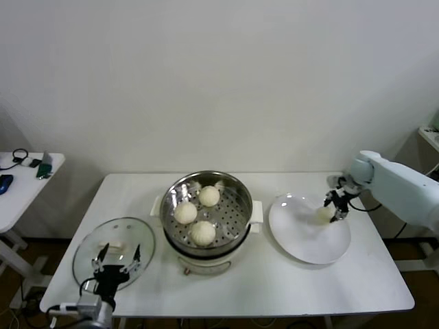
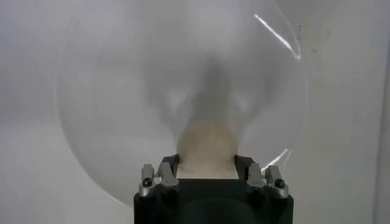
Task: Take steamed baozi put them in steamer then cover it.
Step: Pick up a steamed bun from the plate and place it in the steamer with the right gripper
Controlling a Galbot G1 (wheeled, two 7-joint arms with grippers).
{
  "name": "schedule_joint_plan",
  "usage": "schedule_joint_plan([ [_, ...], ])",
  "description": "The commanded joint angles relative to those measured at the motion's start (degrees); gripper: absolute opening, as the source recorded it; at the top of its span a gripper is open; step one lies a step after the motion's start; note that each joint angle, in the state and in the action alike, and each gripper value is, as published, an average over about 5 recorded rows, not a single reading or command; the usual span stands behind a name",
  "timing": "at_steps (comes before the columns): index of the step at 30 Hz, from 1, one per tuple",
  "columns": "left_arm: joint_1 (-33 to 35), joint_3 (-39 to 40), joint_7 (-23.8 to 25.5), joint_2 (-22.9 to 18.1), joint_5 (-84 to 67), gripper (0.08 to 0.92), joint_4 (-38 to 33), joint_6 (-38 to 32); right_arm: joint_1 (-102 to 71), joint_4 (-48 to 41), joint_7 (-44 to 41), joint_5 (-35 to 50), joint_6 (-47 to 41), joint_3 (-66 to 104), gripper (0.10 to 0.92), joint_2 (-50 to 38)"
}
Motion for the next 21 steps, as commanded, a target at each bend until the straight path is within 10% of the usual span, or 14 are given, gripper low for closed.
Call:
schedule_joint_plan([
  [1, -0.2, 0.1, 0.0, 0.0, -0.2, 0.823, -0.2, 0.2, 29.7, 14.1, -1.1, 20.8, -4.1, -21.3, 0.628, -0.3],
  [21, -1.0, -0.1, 0.1, 0.8, -1.5, 0.823, -0.6, 0.7, 41.6, 47.0, 11.8, 43.0, -25.6, -22.9, 0.628, 13.2],
])
